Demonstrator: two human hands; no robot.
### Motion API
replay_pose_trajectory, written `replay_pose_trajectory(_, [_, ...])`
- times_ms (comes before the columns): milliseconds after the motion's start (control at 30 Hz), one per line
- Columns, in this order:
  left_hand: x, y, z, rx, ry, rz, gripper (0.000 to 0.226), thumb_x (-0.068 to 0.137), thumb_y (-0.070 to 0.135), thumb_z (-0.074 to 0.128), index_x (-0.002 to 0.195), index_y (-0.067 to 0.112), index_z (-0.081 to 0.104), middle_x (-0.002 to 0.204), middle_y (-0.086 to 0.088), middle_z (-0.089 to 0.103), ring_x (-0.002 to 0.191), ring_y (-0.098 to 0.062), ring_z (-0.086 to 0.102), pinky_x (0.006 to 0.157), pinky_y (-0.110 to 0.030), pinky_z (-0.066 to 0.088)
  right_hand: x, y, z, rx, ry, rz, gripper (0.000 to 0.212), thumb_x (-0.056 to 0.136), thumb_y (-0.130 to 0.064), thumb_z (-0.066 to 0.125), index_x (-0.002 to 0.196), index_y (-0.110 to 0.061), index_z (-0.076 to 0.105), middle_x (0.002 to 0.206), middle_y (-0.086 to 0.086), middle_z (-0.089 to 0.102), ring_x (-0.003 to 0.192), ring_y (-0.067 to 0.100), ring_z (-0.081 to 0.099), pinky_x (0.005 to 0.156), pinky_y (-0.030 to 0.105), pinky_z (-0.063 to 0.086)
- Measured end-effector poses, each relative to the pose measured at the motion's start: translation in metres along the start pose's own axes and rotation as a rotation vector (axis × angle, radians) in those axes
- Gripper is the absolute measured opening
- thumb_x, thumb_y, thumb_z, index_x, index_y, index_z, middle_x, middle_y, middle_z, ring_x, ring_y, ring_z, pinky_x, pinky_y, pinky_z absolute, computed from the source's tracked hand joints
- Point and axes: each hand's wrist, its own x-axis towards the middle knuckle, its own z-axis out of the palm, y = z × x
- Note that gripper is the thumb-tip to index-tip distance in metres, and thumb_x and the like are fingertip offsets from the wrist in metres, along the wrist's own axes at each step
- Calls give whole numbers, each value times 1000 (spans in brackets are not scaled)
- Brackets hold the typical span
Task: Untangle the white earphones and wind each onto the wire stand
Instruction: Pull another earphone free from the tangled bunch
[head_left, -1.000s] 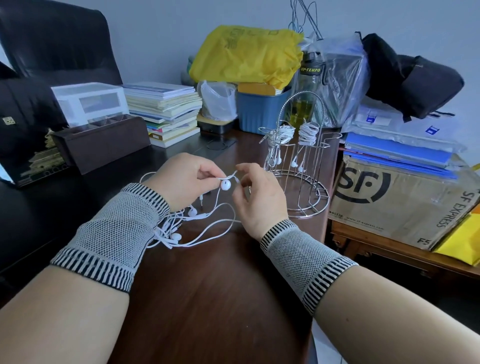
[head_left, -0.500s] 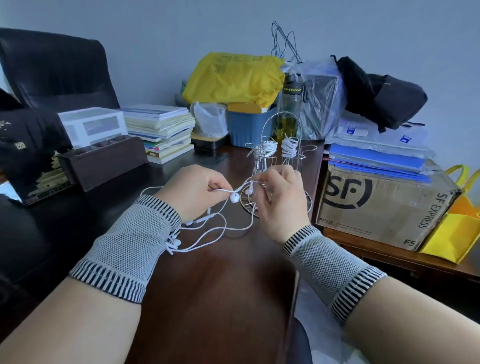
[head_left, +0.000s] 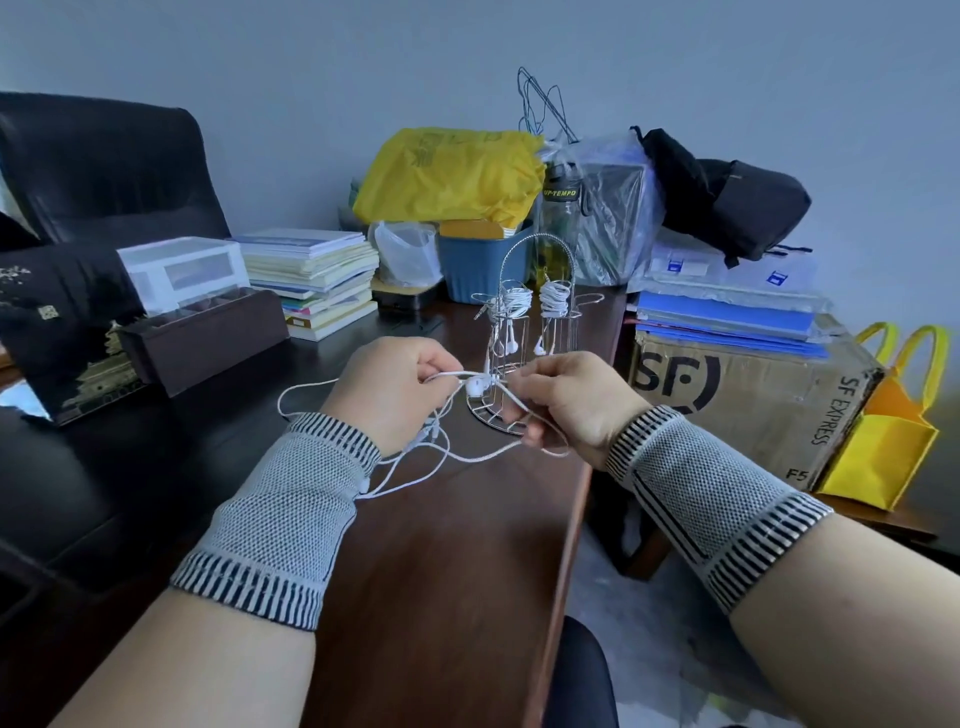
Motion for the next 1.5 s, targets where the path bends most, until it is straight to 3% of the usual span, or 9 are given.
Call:
replay_pose_trajectory(133, [-1, -1, -2, -22, -1, -28, 12, 91, 19, 64, 83, 26, 70, 69, 6, 72, 49, 3, 58, 38, -9, 32, -6, 7, -5, 17, 31, 87, 17, 94, -2, 52, 78, -5, 56, 56, 10, 60, 34, 13, 45, 42, 24, 42])
replay_pose_trajectory(267, [-1, 1, -4, -21, -4, -25, 10, 93, 16, 61, 88, 18, 69, 73, 1, 73, 33, 1, 45, 33, -10, 28, -7, 11, -11, 37, 92, 119, 11, 92, -1, 56, 82, -4, 60, 61, 9, 55, 39, 13, 52, 38, 24, 48])
replay_pose_trajectory(567, [2, -1, 1, 186, 97, -50, 10, 90, 26, 64, 81, 21, 65, 65, 6, 71, 47, 5, 54, 42, -11, 32, -10, 13, -11, 84, -76, 89, 9, 87, -5, 65, 80, -10, 65, 56, -1, 57, 52, 9, 57, 43, 22, 50])
replay_pose_trajectory(767, [5, -11, -6, 224, 224, -81, 13, 94, 25, 58, 83, 22, 63, 71, 7, 70, 74, -18, 65, 73, -36, 54, -7, 3, -18, 369, 112, 19, 14, 91, -6, 60, 78, -6, 55, 64, 7, 59, 52, 18, 57, 50, 32, 53])
replay_pose_trajectory(1000, [5, -14, -5, 200, 190, -89, 13, 94, 26, 59, 81, 24, 58, 71, 8, 69, 76, -16, 64, 74, -34, 52, -3, -5, -21, 556, 186, -41, 6, 94, -7, 55, 88, -6, 55, 70, 7, 66, 65, 25, 67, 61, 35, 54])
replay_pose_trajectory(1167, [6, -18, -7, 210, 180, -112, 11, 93, 24, 59, 81, 23, 60, 76, 6, 69, 77, -19, 64, 76, -38, 54, 3, -13, -19, 629, 233, -45, 4, 91, -10, 58, 87, -9, 58, 66, 1, 67, 62, 17, 67, 56, 23, 50])
replay_pose_trajectory(1333, [8, -21, -10, 104, 247, -123, 9, 93, 22, 61, 84, 20, 62, 76, 6, 69, 78, -18, 64, 76, -34, 52, 3, -22, -16, 837, 218, 22, 19, 95, -13, 48, 76, -10, 49, 59, 2, 63, 62, 16, 66, 69, 27, 51])
replay_pose_trajectory(1433, [10, -24, -11, 52, 259, -126, 14, 93, 20, 61, 81, 24, 58, 77, 7, 69, 80, -18, 65, 77, -35, 52, 5, -22, -17, 814, 246, 94, 19, 94, -14, 49, 76, -11, 45, 60, -1, 44, 43, 9, 44, 48, 23, 47])
replay_pose_trajectory(1500, [10, -25, -10, 27, 260, -126, 18, 94, 18, 61, 78, 25, 55, 74, 9, 68, 77, -15, 66, 71, -31, 50, 11, -17, -20, 534, 281, 106, 13, 92, -11, 53, 79, -9, 49, 62, 0, 44, 40, 8, 31, 39, 19, 31])
